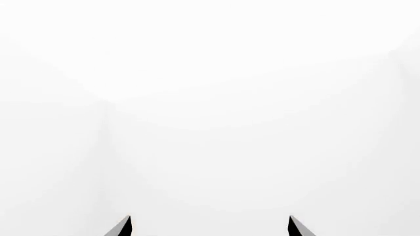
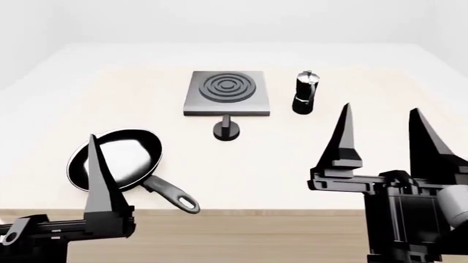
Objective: Turn on the stove and put the moka pot on it.
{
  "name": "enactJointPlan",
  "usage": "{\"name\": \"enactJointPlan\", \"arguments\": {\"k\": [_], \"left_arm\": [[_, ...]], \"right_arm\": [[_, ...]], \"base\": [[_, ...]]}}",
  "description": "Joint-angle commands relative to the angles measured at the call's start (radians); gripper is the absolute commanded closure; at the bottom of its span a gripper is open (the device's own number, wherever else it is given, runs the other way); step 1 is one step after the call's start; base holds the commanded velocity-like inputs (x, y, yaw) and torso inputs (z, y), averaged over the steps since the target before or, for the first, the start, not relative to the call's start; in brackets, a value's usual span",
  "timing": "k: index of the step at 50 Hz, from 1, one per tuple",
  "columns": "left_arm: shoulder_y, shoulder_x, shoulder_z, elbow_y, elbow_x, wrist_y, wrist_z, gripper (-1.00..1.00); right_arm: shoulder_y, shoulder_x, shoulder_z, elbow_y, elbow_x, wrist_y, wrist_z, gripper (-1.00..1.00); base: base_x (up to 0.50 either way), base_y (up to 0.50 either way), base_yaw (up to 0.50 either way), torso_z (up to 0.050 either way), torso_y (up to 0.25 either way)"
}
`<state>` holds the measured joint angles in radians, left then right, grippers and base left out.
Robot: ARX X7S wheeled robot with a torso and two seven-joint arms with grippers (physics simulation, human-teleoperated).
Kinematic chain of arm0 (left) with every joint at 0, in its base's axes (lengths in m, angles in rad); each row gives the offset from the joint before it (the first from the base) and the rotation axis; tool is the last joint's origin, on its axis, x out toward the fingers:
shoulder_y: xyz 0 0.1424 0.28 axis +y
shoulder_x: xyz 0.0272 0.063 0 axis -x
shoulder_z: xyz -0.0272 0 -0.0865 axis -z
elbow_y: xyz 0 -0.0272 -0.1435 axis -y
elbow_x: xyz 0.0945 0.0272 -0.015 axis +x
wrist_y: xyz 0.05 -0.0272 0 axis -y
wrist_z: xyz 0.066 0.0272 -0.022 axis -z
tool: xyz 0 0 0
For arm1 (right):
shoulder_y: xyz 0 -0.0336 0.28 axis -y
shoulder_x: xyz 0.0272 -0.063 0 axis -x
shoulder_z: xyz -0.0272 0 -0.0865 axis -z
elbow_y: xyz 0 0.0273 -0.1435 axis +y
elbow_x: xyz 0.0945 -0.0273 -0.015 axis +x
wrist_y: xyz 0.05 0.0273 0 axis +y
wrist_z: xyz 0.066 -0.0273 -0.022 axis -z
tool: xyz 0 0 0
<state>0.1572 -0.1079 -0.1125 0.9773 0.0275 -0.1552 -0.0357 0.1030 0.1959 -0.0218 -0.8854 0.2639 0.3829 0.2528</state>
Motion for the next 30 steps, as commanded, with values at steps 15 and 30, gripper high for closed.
{"name": "enactJointPlan", "arguments": {"k": [15,30], "left_arm": [[0.0,-0.033,0.026,-0.013,-0.017,0.004,-0.038,-1.0],[0.013,-0.044,0.035,-0.029,-0.029,0.031,-0.059,-1.0]], "right_arm": [[0.002,0.022,-0.013,0.02,0.083,-0.007,0.04,-1.0],[-0.002,0.042,-0.027,0.022,0.103,-0.014,0.064,-1.0]], "base": [[0.0,0.03,0.0,0.0,0.0],[0.09,-0.02,0.0,0.0,0.0]]}}
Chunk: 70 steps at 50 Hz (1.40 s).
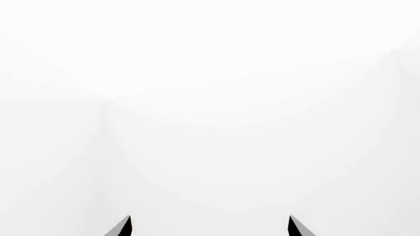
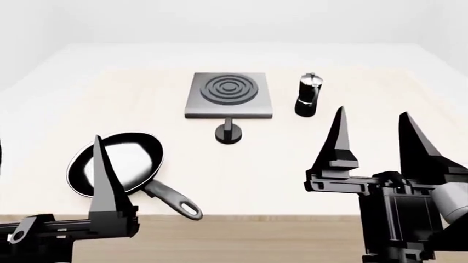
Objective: Turn on the stove and put the moka pot on it.
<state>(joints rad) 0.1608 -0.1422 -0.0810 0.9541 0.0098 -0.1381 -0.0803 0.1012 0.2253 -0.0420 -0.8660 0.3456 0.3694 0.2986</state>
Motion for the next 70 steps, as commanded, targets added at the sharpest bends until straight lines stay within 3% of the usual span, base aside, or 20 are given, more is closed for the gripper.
{"name": "enactJointPlan", "arguments": {"k": [1,70], "left_arm": [[0.011,-0.011,0.005,-0.005,-0.01,0.013,-0.016,-1.0],[0.029,-0.067,0.04,-0.026,-0.021,0.033,-0.082,-1.0]], "right_arm": [[-0.001,0.015,-0.011,0.002,0.018,-0.003,0.019,-1.0],[-0.019,0.08,-0.064,0.017,0.041,-0.071,0.076,-1.0]], "base": [[0.14,-0.02,0.0,0.0,0.0],[0.18,-0.02,0.0,0.0,0.0]]}}
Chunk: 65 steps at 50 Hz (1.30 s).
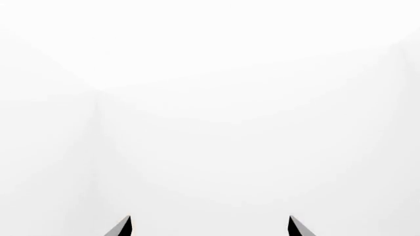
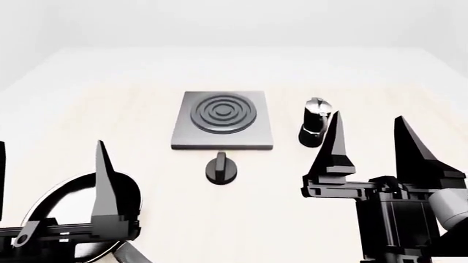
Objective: Turn on the stove and put the moka pot on it.
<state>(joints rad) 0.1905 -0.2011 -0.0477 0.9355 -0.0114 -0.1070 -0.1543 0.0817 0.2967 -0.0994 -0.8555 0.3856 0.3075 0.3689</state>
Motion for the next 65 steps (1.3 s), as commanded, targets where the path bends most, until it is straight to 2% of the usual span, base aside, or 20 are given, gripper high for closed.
{"name": "enactJointPlan", "arguments": {"k": [1,57,65], "left_arm": [[-0.002,-0.009,0.008,-0.007,0.001,-0.001,-0.008,-1.0],[-0.021,-0.046,0.05,-0.023,-0.011,-0.03,-0.033,-1.0],[-0.093,-0.068,0.077,-0.037,-0.084,-0.263,0.004,-1.0]], "right_arm": [[0.002,0.01,-0.007,0.004,0.0,-0.007,0.008,-1.0],[-0.014,0.044,-0.041,0.006,-0.001,-0.06,0.03,-1.0],[-0.016,0.046,-0.039,0.002,0.001,-0.067,0.039,-1.0]], "base": [[0.23,0.0,0.0,0.0,0.0],[0.21,0.0,0.0,0.0,0.0],[0.0,0.0,0.0,0.0,0.0]]}}
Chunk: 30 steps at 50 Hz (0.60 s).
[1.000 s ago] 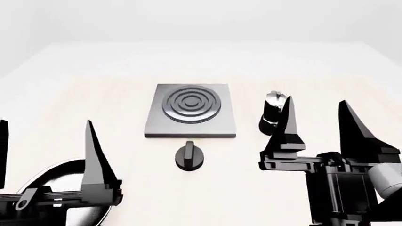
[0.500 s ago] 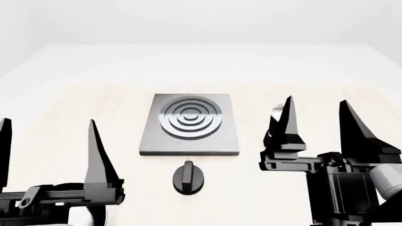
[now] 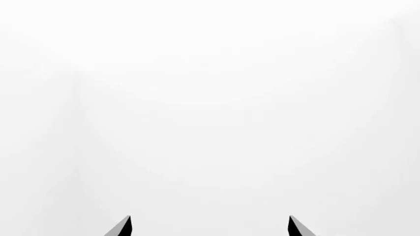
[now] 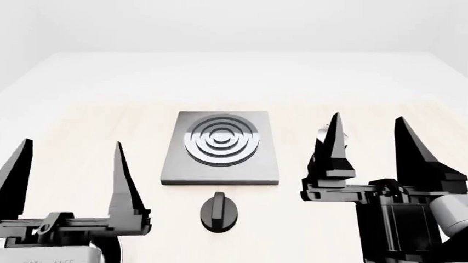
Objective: Turn on the stove and put the moka pot on it.
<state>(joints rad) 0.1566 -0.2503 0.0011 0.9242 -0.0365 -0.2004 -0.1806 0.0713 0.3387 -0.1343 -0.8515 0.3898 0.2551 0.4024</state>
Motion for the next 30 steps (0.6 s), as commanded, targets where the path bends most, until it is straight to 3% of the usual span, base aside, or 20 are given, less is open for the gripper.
{"name": "enactJointPlan", "arguments": {"k": [1,9,27,30], "left_arm": [[-0.068,-0.019,0.029,-0.034,-0.074,-0.179,0.037,-1.0],[-0.129,-0.031,0.04,-0.14,-0.129,-0.28,0.064,-1.0],[-0.228,-0.016,0.085,-0.325,-0.212,-0.358,0.119,-1.0],[-0.238,0.007,0.052,-0.357,-0.274,-0.36,0.136,-1.0]], "right_arm": [[-0.005,0.005,-0.006,-0.002,-0.006,-0.014,0.006,-1.0],[0.013,0.011,-0.009,-0.021,0.003,0.003,0.018,-1.0],[0.032,0.025,-0.01,-0.059,0.033,0.024,0.042,-1.0],[0.029,0.027,-0.01,-0.06,0.034,0.02,0.043,-1.0]], "base": [[0.0,0.0,0.0,0.0,0.0],[0.0,0.0,0.0,0.0,0.0],[0.0,0.0,0.0,0.0,0.0],[0.0,0.0,0.0,0.0,0.0]]}}
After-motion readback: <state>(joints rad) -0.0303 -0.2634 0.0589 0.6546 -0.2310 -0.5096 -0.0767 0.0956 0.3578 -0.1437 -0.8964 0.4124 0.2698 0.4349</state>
